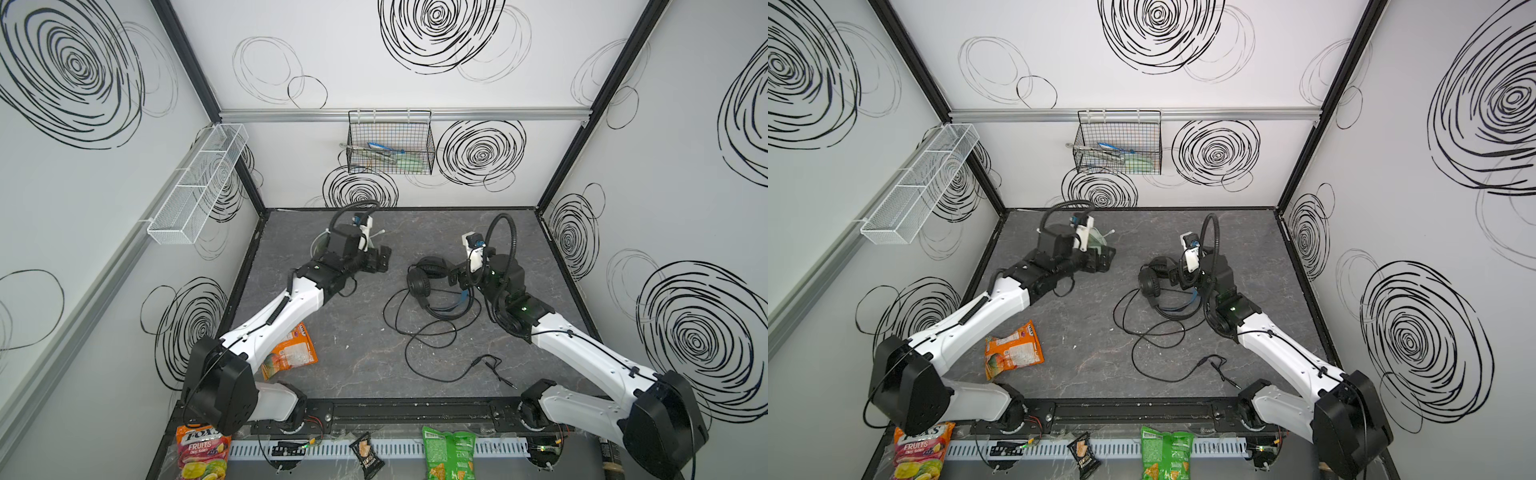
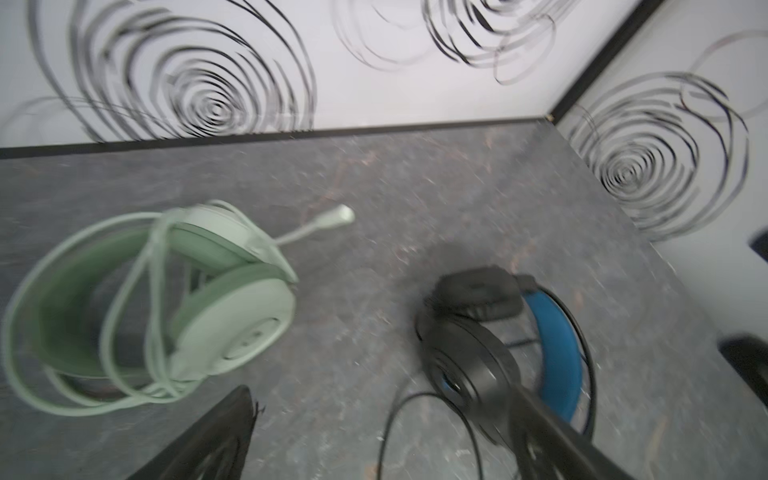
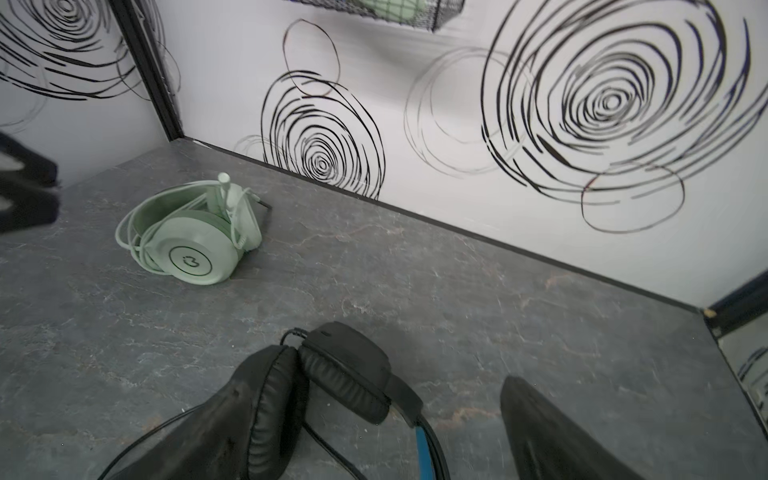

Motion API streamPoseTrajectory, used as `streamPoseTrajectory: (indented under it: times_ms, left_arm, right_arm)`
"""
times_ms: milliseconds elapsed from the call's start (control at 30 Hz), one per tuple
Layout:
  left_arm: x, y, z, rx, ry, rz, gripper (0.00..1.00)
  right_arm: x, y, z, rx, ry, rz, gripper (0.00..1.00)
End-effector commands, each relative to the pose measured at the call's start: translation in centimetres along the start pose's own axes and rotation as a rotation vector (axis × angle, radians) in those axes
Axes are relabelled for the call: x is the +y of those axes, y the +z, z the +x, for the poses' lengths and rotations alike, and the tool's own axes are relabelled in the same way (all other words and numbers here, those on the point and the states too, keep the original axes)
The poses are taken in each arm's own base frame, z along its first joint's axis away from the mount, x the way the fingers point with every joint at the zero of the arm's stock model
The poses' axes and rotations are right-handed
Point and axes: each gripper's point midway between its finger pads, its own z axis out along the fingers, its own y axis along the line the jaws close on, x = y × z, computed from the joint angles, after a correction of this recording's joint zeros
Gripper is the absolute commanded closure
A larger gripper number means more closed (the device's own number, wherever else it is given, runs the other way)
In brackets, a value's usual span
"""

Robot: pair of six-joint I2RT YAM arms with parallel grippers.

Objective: Wrap the headphones
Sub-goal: 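Reach the left gripper to the black headset's blue headband and grasp it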

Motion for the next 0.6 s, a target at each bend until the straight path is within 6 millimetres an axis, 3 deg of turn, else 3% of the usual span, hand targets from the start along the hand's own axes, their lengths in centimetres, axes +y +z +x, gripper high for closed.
streamPoseTrajectory:
  times_ms: [0, 100, 267, 400, 567]
  left_arm:
    - [-4.6, -0.2, 1.0, 0.032, 0.103, 0.057, 0.01]
    - [-10.9, 0.7, 3.0, 0.085, 0.194, 0.189, 0.10]
    - [-17.4, 4.8, 7.2, 0.196, 0.250, 0.297, 0.15]
    - [-19.2, 8.9, 9.8, 0.261, 0.273, 0.298, 0.08]
    - [-20.0, 12.8, 12.5, 0.336, 0.314, 0.264, 0.04]
  right_arm:
    - [-2.5, -1.5, 0.3, -0.021, 0.144, 0.020, 0.03]
    - [-6.2, -2.1, 2.2, -0.021, 0.268, 0.082, 0.03]
    - [-10.6, -3.7, 2.7, -0.076, 0.372, 0.192, 0.03]
    - [-12.4, -4.9, 2.7, -0.093, 0.371, 0.264, 0.03]
    - [-12.4, -5.1, 3.5, -0.085, 0.363, 0.270, 0.03]
